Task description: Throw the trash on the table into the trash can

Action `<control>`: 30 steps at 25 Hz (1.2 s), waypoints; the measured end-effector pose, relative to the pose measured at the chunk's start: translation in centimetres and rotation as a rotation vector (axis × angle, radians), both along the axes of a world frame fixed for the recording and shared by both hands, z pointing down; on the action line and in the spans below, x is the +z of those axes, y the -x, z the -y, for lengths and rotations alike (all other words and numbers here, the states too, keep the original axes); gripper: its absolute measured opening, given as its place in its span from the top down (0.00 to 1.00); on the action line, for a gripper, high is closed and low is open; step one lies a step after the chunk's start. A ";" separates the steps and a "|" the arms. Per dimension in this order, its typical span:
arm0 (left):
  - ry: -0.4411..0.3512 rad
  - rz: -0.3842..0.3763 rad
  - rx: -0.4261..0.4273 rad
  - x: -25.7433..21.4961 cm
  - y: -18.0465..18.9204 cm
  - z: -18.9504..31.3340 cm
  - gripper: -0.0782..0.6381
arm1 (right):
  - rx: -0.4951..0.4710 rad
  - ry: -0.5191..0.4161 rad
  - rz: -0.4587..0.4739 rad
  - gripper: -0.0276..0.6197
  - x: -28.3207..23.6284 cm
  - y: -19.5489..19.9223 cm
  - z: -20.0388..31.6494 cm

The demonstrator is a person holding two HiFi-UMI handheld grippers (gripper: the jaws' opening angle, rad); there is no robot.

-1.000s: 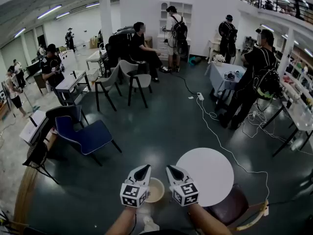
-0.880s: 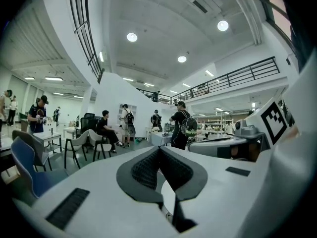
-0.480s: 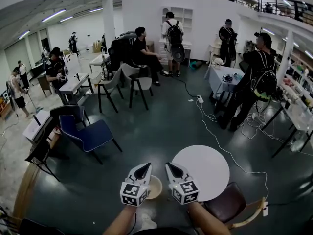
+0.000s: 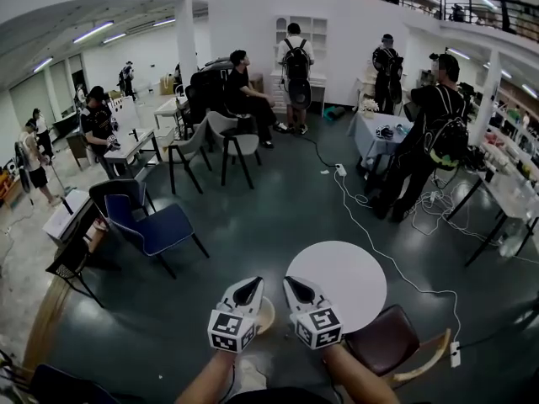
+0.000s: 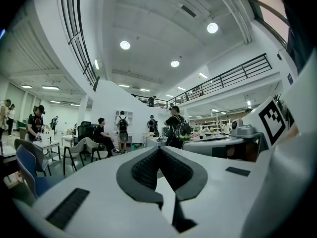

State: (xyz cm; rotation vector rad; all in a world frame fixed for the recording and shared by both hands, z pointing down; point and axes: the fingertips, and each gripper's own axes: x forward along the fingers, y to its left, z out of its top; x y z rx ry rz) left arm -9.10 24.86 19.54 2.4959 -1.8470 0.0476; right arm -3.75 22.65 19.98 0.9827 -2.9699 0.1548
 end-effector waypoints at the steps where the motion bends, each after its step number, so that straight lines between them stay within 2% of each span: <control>1: -0.001 0.000 0.000 -0.1 -0.7 -0.6 0.87 | -0.003 -0.002 0.000 0.93 -0.1 -0.6 -0.7; 11: -0.002 0.016 -0.004 0.0 -5.5 -7.1 0.87 | -0.022 -0.018 0.015 0.93 -0.4 -5.1 -6.9; 21: -0.003 0.020 -0.050 0.6 -8.0 -12.0 0.87 | -0.057 -0.016 0.016 0.93 0.4 -7.9 -11.6; 30: -0.017 0.030 -0.046 -0.1 -7.7 -14.1 0.87 | -0.059 -0.031 0.037 0.93 -0.5 -7.4 -13.2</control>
